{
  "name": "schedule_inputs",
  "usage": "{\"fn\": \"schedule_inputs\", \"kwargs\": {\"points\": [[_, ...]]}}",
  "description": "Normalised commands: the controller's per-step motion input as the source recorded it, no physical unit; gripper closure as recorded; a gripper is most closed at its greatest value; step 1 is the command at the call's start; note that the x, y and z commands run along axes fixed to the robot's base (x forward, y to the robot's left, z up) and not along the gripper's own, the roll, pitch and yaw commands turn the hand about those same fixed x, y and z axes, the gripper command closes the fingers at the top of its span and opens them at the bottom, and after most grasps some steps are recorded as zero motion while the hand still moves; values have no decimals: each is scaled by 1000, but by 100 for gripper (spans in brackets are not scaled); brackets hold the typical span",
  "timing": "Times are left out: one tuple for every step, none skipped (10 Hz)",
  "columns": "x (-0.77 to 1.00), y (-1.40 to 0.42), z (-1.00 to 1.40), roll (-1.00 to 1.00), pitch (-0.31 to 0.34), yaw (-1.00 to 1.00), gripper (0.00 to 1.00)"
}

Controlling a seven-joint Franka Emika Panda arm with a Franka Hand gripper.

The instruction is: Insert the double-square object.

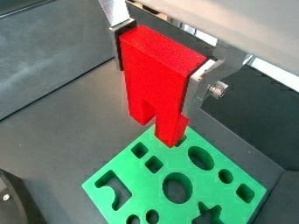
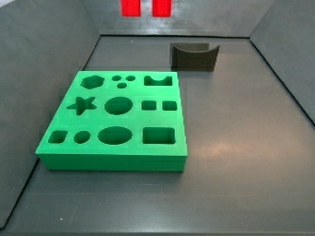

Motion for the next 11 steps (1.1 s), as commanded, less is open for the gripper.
{"fn": "schedule_inputs", "kwargs": {"points": [[754, 0, -1000, 7, 0, -9, 100], [777, 0, -1000, 41, 0, 0, 100], [771, 0, -1000, 54, 0, 0, 100], [743, 0, -1000, 70, 0, 0, 100], [677, 0, -1000, 79, 0, 0, 100], [517, 0, -1000, 109, 0, 0, 100], [349, 0, -1000, 149, 0, 0, 100], [77, -129, -1000, 180, -13, -74, 100], [0, -291, -711, 274, 0, -109, 100], [-6, -306, -580, 267, 0, -86, 100], [-80, -200, -563, 256, 0, -63, 100]]}}
